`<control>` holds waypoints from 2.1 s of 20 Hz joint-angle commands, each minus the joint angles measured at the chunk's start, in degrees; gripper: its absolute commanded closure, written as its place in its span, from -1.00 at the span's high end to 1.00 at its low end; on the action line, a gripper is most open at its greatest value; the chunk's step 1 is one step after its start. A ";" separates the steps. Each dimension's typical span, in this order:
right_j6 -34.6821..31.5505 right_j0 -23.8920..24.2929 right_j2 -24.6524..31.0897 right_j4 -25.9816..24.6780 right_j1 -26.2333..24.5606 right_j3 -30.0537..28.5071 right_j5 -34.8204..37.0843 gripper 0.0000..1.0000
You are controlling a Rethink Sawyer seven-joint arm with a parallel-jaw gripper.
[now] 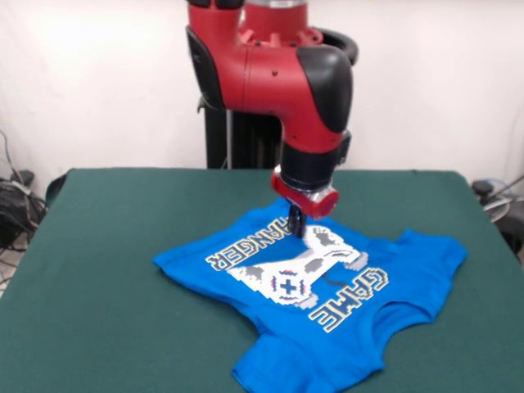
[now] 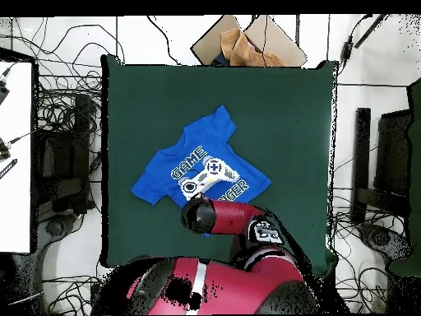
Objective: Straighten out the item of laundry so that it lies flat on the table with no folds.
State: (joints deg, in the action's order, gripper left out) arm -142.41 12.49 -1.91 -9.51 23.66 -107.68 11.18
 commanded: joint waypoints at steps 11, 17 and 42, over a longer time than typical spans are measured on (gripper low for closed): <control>-2.22 4.93 8.45 9.10 -16.70 7.05 20.64 -1.00; -1.73 5.32 6.63 10.64 -18.97 7.69 23.59 -1.00; -4.13 6.98 4.15 15.17 -18.88 -1.56 27.09 -1.00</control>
State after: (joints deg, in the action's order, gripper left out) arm -142.41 19.33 0.34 6.04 18.20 -98.63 37.19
